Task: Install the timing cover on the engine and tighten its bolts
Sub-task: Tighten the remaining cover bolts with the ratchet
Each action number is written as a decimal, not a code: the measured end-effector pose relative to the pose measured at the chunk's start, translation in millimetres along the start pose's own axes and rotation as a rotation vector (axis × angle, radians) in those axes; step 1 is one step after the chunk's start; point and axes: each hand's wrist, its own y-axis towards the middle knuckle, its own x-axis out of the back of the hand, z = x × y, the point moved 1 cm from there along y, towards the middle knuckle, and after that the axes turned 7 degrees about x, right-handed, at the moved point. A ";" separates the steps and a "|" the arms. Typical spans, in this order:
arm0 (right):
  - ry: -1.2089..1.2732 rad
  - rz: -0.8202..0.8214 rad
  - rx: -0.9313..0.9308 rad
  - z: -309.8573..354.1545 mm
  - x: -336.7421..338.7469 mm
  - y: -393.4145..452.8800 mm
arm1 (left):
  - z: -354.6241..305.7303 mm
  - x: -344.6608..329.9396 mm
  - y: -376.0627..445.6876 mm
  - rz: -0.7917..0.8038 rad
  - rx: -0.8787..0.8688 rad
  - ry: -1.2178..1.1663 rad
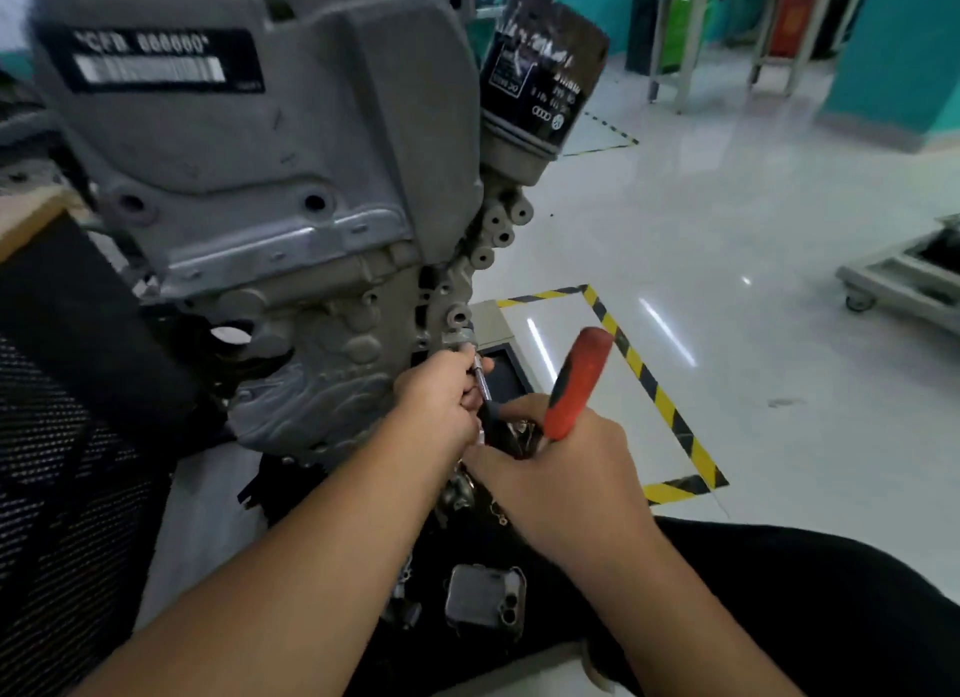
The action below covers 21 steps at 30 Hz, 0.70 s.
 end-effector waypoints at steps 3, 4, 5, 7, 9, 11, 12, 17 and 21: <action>-0.062 0.036 -0.109 2.5 22.8 13.2 | -4.0 0.1 -8.9 0.155 0.090 -0.151; 0.016 0.019 -0.196 4.9 29.0 17.5 | -4.3 1.6 -14.0 0.211 0.113 -0.178; 0.213 -0.017 -0.311 6.7 33.3 20.5 | -4.4 4.0 -20.4 0.267 0.141 -0.181; 0.654 -0.011 -0.553 2.0 35.6 18.3 | 2.1 7.9 -35.5 0.336 0.199 -0.144; 0.926 0.013 -0.728 -5.8 30.9 9.4 | 12.0 5.4 -49.0 0.356 0.239 -0.118; 0.996 -0.001 -0.770 -13.0 22.5 5.1 | 20.8 1.5 -56.4 0.325 0.227 -0.116; 0.982 -0.018 -0.771 -13.3 17.3 2.6 | 24.3 1.0 -55.5 0.291 0.215 -0.111; 0.063 -0.131 -0.250 -17.2 2.6 -9.9 | 31.0 3.7 -41.9 0.035 0.069 0.045; -0.322 0.035 0.013 -23.7 -7.8 -17.6 | 32.5 6.0 -39.0 -0.042 0.022 0.168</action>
